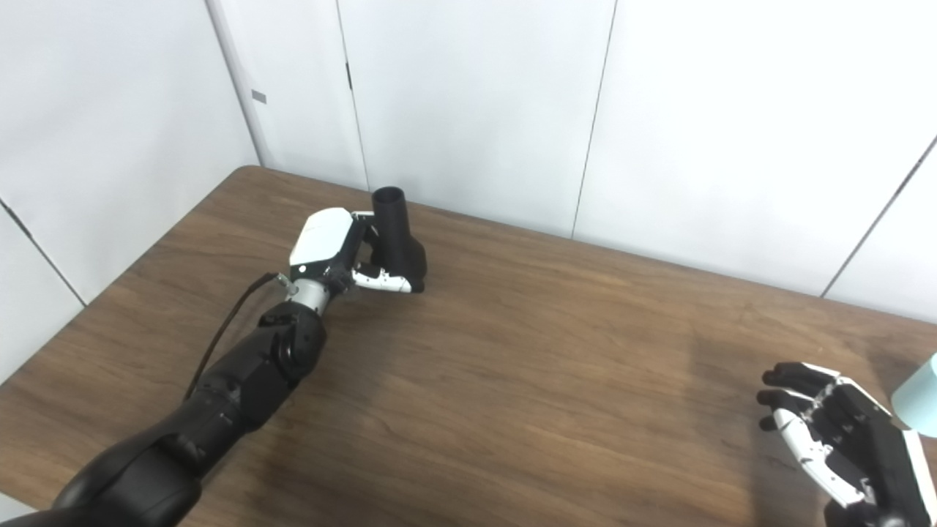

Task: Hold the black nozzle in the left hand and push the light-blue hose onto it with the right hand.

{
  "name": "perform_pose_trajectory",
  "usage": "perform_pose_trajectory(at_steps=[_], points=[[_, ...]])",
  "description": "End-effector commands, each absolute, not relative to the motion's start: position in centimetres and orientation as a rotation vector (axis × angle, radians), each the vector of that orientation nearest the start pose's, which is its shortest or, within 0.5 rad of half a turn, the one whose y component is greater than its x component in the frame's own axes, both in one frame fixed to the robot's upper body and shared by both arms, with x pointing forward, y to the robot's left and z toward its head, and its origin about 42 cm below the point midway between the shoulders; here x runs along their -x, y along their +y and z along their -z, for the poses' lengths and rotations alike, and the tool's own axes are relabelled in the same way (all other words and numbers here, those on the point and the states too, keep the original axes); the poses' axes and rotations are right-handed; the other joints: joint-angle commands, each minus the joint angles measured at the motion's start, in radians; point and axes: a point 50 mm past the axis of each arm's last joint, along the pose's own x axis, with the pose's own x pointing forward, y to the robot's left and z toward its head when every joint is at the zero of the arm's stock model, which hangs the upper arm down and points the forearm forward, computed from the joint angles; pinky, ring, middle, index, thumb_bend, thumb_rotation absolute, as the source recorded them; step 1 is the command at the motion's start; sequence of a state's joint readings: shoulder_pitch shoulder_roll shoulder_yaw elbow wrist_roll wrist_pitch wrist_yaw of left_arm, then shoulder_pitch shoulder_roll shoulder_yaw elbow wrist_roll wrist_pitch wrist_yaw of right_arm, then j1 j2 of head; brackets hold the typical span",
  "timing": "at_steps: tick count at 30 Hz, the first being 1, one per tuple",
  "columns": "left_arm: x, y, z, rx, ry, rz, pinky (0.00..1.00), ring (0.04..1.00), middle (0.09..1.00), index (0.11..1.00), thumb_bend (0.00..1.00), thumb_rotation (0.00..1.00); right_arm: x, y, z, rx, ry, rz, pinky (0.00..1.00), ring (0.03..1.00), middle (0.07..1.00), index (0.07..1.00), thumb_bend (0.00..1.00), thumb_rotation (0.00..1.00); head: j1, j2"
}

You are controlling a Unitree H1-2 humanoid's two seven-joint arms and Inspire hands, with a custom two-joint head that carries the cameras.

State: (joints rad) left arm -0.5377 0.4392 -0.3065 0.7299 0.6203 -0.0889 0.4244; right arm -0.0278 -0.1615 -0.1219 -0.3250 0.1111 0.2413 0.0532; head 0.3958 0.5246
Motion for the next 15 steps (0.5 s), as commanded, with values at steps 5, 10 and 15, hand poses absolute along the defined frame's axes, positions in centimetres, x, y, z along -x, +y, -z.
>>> perform_pose_trajectory(at_steps=[5,10,15], points=[[-41.0,29.9,-7.1,-1.169,-0.086,0.072,0.74,0.495,0.459,0.479,0.50,0.00,-28.1,-27.6,-20.7,0.079,-0.193,0.022,0.47,0.601,0.632,0.610,0.04,0.00,-0.005,0.000],[-40.5,29.8,-6.9,-1.164,-0.105,0.081,0.73,0.487,0.446,0.498,0.50,0.00,-28.0,-27.5,-20.9,0.081,-0.196,0.023,0.49,0.608,0.637,0.616,0.05,0.00,-0.018,0.001],[-39.8,29.4,-7.0,-1.144,-0.127,0.089,0.74,0.504,0.441,0.495,0.50,0.00,-28.0,-27.4,-20.9,0.099,-0.211,0.022,0.45,0.582,0.619,0.599,0.04,0.00,-0.041,0.002]])
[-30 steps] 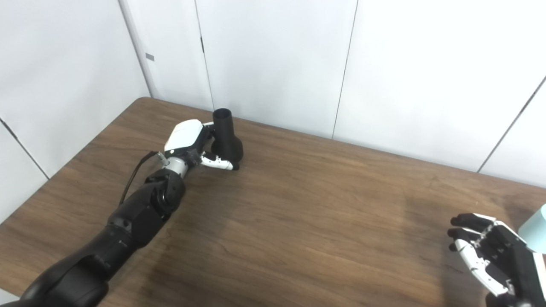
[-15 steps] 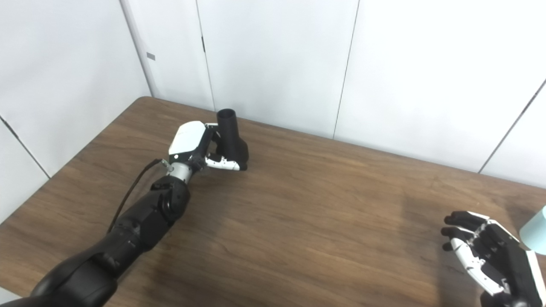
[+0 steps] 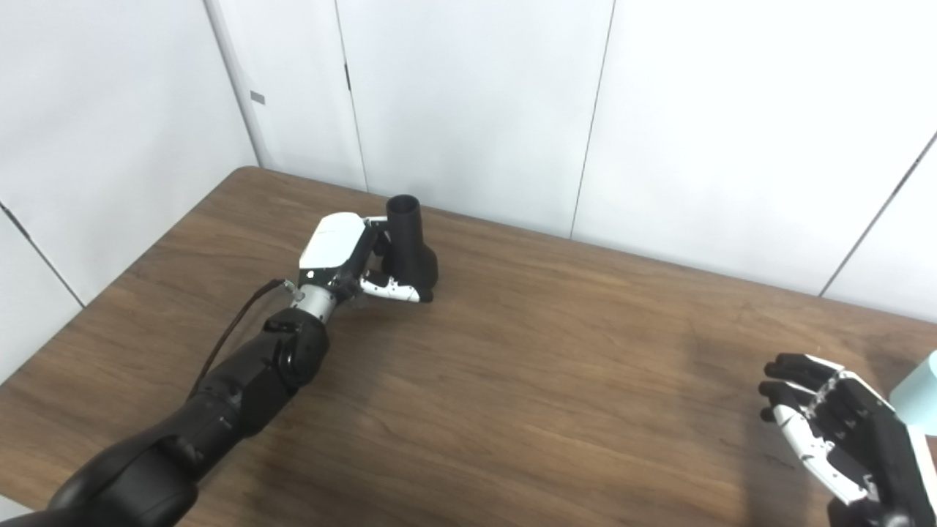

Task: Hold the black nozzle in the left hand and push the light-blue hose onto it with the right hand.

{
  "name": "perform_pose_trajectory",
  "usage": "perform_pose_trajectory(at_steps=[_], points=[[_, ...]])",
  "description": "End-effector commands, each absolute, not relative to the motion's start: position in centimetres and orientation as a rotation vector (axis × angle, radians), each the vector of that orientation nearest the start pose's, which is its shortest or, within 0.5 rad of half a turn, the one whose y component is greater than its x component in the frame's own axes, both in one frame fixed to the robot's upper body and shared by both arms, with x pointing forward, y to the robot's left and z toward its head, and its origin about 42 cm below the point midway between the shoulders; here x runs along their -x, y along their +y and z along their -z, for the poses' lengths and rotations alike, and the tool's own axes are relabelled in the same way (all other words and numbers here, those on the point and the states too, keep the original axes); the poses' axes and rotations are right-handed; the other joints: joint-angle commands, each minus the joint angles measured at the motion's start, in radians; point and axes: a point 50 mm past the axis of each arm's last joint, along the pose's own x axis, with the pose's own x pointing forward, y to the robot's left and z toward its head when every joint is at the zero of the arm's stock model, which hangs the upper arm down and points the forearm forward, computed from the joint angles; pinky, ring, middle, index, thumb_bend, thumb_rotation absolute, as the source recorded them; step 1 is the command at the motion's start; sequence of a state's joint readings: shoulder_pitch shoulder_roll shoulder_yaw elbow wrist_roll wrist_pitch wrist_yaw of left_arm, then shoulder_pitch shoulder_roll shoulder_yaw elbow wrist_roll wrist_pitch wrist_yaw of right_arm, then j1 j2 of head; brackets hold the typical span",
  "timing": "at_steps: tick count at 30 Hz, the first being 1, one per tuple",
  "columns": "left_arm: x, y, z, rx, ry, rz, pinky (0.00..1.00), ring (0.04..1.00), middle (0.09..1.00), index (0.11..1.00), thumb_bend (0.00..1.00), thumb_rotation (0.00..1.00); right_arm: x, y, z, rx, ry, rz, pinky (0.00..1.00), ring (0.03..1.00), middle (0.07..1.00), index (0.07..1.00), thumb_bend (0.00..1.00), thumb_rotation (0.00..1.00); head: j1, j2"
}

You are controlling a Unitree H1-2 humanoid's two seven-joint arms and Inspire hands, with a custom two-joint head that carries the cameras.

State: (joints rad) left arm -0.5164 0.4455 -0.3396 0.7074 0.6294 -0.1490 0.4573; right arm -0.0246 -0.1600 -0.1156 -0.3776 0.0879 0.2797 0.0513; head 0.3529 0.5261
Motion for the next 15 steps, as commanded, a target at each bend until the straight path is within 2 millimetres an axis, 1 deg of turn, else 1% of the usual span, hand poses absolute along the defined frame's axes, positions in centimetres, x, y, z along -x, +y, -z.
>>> perform_pose_trajectory(at_steps=[1,4,6,7,8,9,10,12,15], points=[[-39.7,29.4,-7.0,-1.141,-0.131,0.090,0.74,0.508,0.442,0.494,0.50,0.00,-28.0,-27.3,-20.9,0.099,-0.212,0.023,0.44,0.578,0.616,0.597,0.04,0.00,-0.001,0.000],[-39.4,29.0,-7.3,-1.128,-0.182,0.097,0.73,0.492,0.442,0.500,0.50,0.00,-28.0,-27.1,-21.1,0.086,-0.214,0.026,0.46,0.589,0.625,0.605,0.03,0.00,-0.033,0.001],[-39.2,28.8,-7.5,-1.121,-0.210,0.099,0.71,0.484,0.441,0.503,0.50,0.00,-28.0,-27.0,-20.9,0.083,-0.213,0.040,0.49,0.603,0.636,0.620,0.04,0.00,-0.080,0.002],[-39.1,28.8,-7.5,-1.119,-0.217,0.099,0.71,0.483,0.442,0.502,0.50,0.00,-28.0,-27.0,-20.8,0.084,-0.213,0.046,0.49,0.607,0.639,0.625,0.05,0.00,-0.086,0.002],[-39.0,28.8,-7.7,-1.118,-0.227,0.098,0.71,0.482,0.442,0.502,0.50,0.00,-28.0,-27.0,-20.5,0.086,-0.211,0.058,0.50,0.608,0.640,0.627,0.06,0.00,-0.119,0.003],[-38.9,28.8,-7.8,-1.115,-0.240,0.098,0.71,0.482,0.446,0.499,0.50,0.00,-28.1,-27.1,-20.2,0.094,-0.211,0.068,0.50,0.607,0.638,0.629,0.08,0.00,-0.147,0.005],[-38.8,28.8,-8.0,-1.113,-0.249,0.097,0.70,0.480,0.449,0.499,0.50,0.00,-28.1,-27.2,-20.0,0.100,-0.212,0.075,0.50,0.606,0.636,0.625,0.11,0.00,-0.154,0.005],[-38.5,29.0,-8.2,-1.096,-0.267,0.098,0.70,0.476,0.450,0.500,0.50,0.00,-28.3,-27.3,-19.4,0.111,-0.217,0.078,0.49,0.599,0.630,0.620,0.14,0.00,-0.225,0.011],[-38.2,29.4,-8.7,-1.073,-0.304,0.111,0.69,0.482,0.456,0.489,0.51,0.00,-28.5,-27.8,-18.1,0.111,-0.214,0.087,0.48,0.587,0.623,0.616,0.22,0.00,-0.297,0.014]])
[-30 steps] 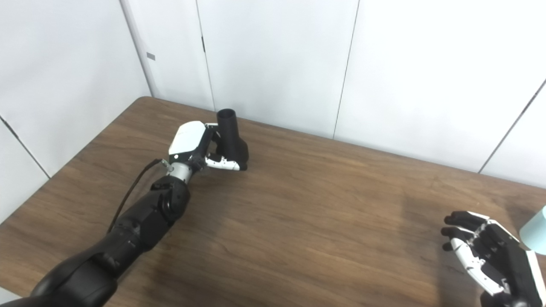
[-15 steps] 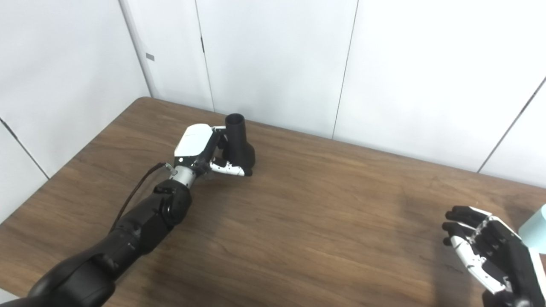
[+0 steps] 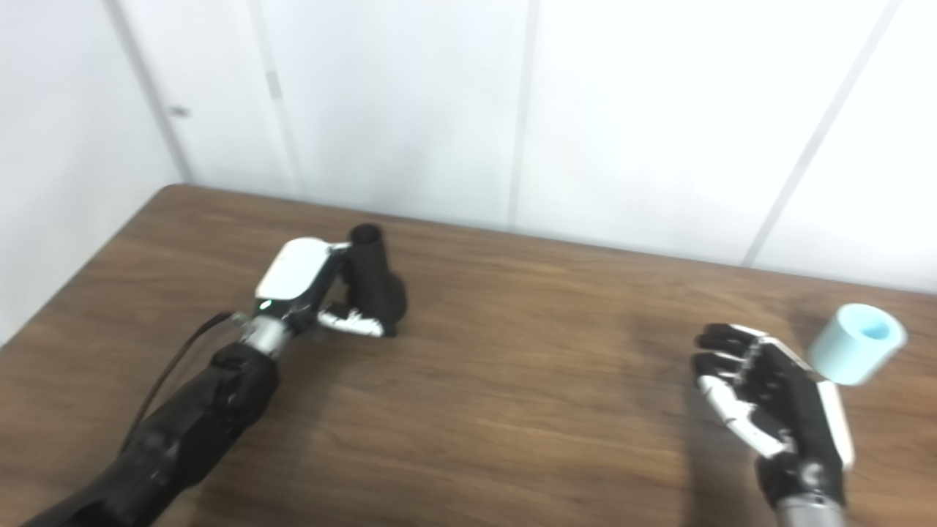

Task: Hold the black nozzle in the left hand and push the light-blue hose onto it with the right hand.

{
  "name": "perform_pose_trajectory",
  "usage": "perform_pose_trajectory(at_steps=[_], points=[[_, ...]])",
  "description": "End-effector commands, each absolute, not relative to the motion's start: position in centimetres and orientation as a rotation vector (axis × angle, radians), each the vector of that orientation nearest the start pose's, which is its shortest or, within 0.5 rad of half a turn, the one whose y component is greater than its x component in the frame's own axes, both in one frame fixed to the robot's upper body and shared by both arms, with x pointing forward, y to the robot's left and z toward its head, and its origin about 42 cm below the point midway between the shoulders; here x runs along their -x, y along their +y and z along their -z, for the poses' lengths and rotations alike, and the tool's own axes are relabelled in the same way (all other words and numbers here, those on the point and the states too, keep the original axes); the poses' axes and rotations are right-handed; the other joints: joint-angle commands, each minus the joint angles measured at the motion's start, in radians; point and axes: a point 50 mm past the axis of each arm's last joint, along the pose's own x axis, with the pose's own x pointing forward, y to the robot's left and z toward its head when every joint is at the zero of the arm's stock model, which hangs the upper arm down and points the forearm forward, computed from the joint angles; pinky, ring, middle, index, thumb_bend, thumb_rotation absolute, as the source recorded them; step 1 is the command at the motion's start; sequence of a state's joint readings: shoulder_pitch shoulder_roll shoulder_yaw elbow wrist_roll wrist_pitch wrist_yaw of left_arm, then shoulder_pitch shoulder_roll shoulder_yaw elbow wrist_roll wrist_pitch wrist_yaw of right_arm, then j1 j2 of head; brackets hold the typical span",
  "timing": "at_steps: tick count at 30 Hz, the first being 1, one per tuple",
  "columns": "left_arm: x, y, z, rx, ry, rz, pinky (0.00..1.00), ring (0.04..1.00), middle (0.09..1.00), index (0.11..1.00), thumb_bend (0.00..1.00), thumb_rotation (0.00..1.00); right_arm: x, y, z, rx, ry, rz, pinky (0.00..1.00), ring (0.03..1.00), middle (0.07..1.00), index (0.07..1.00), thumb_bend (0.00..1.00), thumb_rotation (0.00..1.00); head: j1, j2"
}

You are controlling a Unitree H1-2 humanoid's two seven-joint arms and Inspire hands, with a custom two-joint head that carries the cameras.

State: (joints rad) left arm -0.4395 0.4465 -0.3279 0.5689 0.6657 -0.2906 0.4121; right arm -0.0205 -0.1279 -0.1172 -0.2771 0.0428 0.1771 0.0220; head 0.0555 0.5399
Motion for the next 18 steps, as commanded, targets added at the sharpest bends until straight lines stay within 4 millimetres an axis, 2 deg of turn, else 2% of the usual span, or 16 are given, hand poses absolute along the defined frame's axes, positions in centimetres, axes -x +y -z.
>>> perform_pose_trajectory(at_steps=[1,4,8,9,11,12,18], points=[[-38.1,29.5,-8.8,-1.069,-0.312,0.113,0.68,0.484,0.456,0.489,0.50,0.00,-28.5,-27.8,-17.8,0.115,-0.215,0.088,0.48,0.583,0.619,0.613,0.24,0.00,-0.011,0.001],[-37.8,29.4,-9.6,-1.047,-0.334,0.134,0.66,0.485,0.457,0.486,0.50,0.00,-28.6,-28.2,-16.7,0.130,-0.207,0.084,0.48,0.575,0.614,0.607,0.30,0.00,-0.052,0.005],[-37.3,29.1,-10.3,-1.015,-0.353,0.166,0.61,0.501,0.462,0.464,0.50,0.00,-28.3,-28.3,-16.4,0.123,-0.207,0.088,0.48,0.572,0.613,0.606,0.32,0.01,-0.074,0.006],[-37.2,28.9,-10.5,-1.011,-0.363,0.176,0.55,0.485,0.467,0.471,0.51,0.00,-28.2,-28.3,-16.3,0.125,-0.209,0.092,0.48,0.575,0.615,0.608,0.34,0.01,-0.077,0.006],[-36.8,28.4,-10.9,-1.010,-0.390,0.194,0.31,0.400,0.461,0.508,0.50,0.00,-27.9,-28.5,-16.2,0.129,-0.216,0.101,0.48,0.576,0.616,0.608,0.34,0.01,-0.083,0.006],[-36.7,28.2,-11.0,-1.010,-0.401,0.202,0.24,0.370,0.460,0.518,0.50,0.00,-27.8,-28.6,-16.2,0.128,-0.220,0.110,0.49,0.576,0.616,0.606,0.34,0.00,-0.086,0.007],[-35.9,27.2,-11.5,-1.000,-0.438,0.240,0.18,0.337,0.444,0.524,0.50,0.00,-27.1,-29.1,-16.4,0.137,-0.243,0.143,0.47,0.570,0.617,0.610,0.35,0.00,-0.111,0.006]])
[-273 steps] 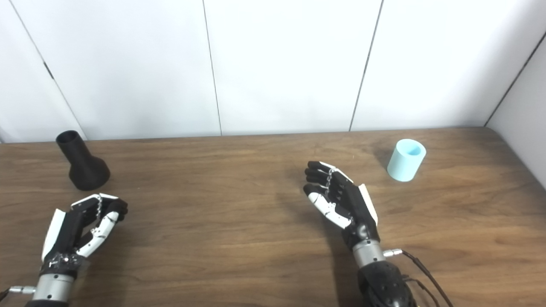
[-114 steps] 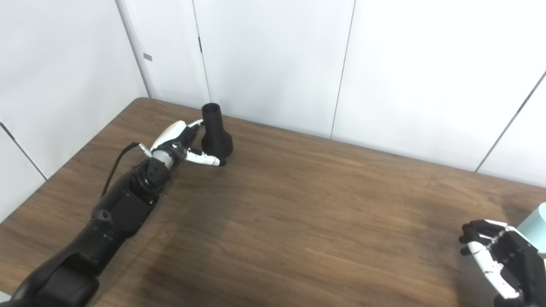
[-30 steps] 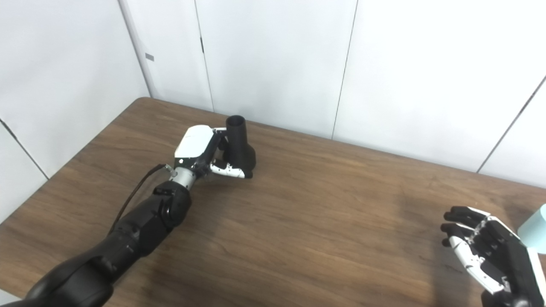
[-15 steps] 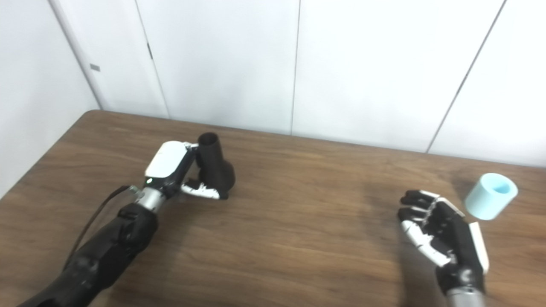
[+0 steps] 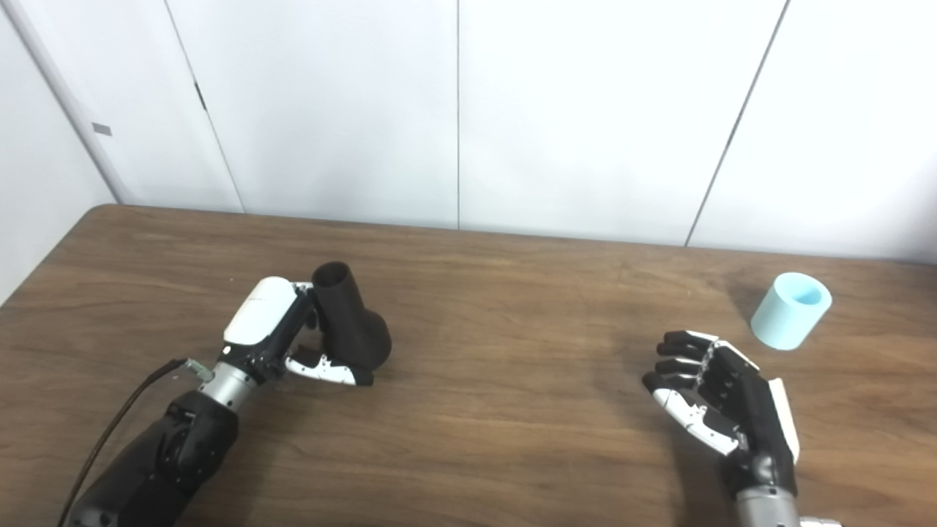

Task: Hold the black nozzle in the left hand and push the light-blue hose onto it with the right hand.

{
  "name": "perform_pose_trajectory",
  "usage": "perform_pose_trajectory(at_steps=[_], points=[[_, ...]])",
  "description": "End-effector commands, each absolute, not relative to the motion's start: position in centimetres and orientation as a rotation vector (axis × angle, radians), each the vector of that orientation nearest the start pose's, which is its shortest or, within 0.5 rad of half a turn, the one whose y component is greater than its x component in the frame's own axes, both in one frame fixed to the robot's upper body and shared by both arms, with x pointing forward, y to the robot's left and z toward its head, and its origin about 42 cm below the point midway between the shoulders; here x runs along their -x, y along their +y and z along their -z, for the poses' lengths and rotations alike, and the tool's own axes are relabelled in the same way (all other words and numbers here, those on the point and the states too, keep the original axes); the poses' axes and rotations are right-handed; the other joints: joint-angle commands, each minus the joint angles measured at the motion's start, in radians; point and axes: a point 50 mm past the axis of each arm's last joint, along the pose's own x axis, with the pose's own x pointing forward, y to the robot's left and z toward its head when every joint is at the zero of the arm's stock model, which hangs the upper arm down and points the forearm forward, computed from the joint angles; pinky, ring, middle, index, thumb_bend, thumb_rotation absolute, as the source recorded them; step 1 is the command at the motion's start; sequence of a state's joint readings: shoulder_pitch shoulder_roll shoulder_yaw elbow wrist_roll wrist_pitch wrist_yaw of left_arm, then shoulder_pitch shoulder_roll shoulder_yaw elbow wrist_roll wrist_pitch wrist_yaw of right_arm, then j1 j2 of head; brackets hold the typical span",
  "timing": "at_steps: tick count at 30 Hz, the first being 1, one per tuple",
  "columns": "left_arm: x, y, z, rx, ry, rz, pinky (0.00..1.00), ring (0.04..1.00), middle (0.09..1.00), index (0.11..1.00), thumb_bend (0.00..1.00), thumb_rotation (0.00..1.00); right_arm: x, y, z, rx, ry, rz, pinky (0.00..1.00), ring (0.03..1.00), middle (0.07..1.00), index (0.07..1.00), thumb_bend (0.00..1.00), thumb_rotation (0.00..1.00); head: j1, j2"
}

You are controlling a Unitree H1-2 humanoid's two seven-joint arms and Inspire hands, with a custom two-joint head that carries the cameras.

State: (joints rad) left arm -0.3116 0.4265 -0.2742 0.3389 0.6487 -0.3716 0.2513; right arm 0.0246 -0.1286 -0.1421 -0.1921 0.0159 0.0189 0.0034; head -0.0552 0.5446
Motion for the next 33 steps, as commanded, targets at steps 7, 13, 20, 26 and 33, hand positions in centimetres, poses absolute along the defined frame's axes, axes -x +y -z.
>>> perform_pose_trajectory(at_steps=[7,13,20,26,33], points=[[-35.6,26.7,-11.5,-0.998,-0.453,0.299,0.21,0.354,0.456,0.528,0.50,0.00,-26.2,-29.5,-17.0,0.150,-0.250,0.113,0.48,0.582,0.628,0.614,0.42,0.01,-0.021,-0.004],[-35.3,26.4,-11.2,-0.991,-0.444,0.333,0.17,0.340,0.432,0.522,0.49,0.00,-24.3,-30.5,-17.2,0.194,-0.260,0.122,0.51,0.589,0.630,0.625,0.49,0.00,-0.059,-0.010],[-35.3,27.3,-11.0,-1.012,-0.443,0.348,0.15,0.225,0.425,0.493,0.52,0.00,-22.3,-31.5,-17.3,0.255,-0.306,0.278,0.48,0.566,0.605,0.591,0.63,0.06,-0.158,-0.015],[-35.6,28.2,-11.2,-1.024,-0.457,0.343,0.17,0.241,0.392,0.501,0.52,0.00,-21.7,-31.1,-16.9,0.224,-0.436,0.511,0.41,0.476,0.506,0.510,0.65,0.15,-0.222,-0.022],[-35.6,28.7,-11.3,-1.023,-0.453,0.353,0.22,0.305,0.433,0.510,0.52,0.00,-22.3,-32.3,-16.3,0.222,-0.430,0.725,0.46,0.479,0.509,0.487,0.51,0.14,-0.231,-0.025]])
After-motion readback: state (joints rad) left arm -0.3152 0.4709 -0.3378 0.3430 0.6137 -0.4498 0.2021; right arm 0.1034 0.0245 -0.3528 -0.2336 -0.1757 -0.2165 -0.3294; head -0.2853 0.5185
